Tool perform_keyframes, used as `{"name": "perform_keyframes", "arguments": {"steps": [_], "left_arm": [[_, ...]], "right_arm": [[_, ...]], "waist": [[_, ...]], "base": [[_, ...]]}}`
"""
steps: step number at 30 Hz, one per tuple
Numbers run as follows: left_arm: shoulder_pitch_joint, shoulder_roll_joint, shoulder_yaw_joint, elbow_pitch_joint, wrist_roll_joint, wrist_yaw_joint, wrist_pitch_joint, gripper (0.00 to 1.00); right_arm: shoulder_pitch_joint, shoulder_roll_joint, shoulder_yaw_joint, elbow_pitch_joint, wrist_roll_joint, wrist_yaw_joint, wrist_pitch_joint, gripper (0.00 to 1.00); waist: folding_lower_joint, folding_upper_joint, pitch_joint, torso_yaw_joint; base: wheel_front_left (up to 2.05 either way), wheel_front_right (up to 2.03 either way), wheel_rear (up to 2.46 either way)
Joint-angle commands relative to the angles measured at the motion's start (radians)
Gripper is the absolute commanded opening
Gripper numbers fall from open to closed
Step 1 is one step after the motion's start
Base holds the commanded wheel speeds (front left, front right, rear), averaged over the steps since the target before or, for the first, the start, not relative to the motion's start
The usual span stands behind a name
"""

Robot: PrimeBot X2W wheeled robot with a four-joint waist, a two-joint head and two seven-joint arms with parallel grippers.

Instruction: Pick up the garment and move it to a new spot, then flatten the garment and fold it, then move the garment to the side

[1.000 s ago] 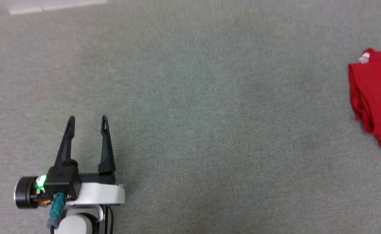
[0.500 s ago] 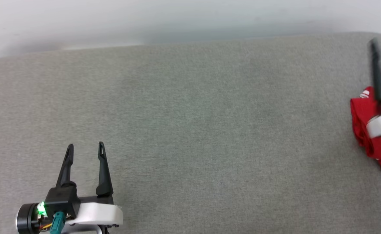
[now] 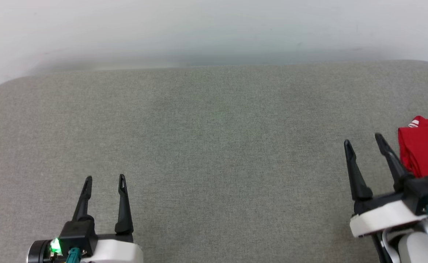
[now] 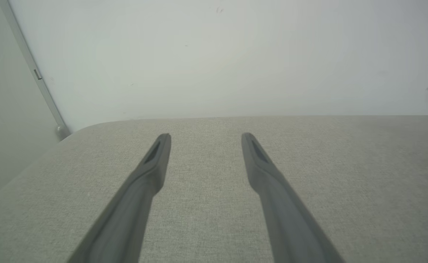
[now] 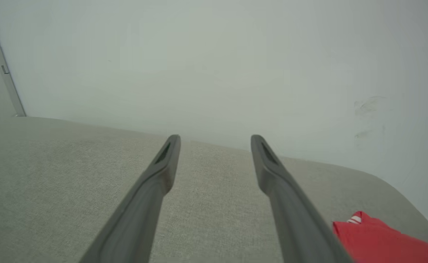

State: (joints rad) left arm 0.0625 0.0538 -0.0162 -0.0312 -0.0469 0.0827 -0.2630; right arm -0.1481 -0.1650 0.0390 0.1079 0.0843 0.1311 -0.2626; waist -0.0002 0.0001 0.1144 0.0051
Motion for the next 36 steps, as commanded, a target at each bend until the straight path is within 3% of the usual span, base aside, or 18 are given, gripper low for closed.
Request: {"name": "perform_keyframes", "arguments": {"steps": [1,9,25,26,30,36], "left_arm": [[0.016,-0.001,0.000,0.005,0.002,-0.002,-0.002,1.00],[0.044,-0.002,-0.013,0.026,-0.009,-0.022,-0.002,1.00],[0.056,-0.004,-0.009,0.066,-0.023,-0.054,-0.002,1.00],[0.056,-0.003,-0.010,0.067,-0.021,-0.055,0.000,0.00],[0.058,-0.003,-0.012,0.098,-0.038,-0.058,0.005,0.00],[0.040,0.002,-0.006,0.110,-0.174,-0.070,0.031,0.00]], "right_arm": [[0.027,0.012,-0.011,-0.001,0.006,-0.001,-0.002,1.00],[0.164,0.083,-0.075,-0.049,0.008,-0.001,-0.002,1.00],[0.232,0.109,-0.085,-0.077,0.007,-0.001,-0.002,1.00],[0.221,0.104,-0.086,-0.074,0.005,0.000,-0.001,0.00],[0.225,0.105,-0.083,-0.045,0.022,0.000,0.003,0.00],[0.210,0.100,-0.083,-0.032,0.155,0.000,0.029,0.00]], "waist": [[0.0002,-0.0001,-0.006,0.000],[0.0002,-0.0001,-0.055,0.003],[0.0002,-0.0001,-0.076,0.017],[0.0002,-0.0001,-0.076,0.017],[0.0002,-0.0001,-0.076,0.017],[0.0002,-0.0001,-0.078,0.016]], "base": [[0.00,0.00,0.00],[0.00,0.00,0.00],[0.00,0.00,0.00],[0.00,0.00,0.00],[0.00,0.00,0.00],[0.00,0.00,0.00]]}}
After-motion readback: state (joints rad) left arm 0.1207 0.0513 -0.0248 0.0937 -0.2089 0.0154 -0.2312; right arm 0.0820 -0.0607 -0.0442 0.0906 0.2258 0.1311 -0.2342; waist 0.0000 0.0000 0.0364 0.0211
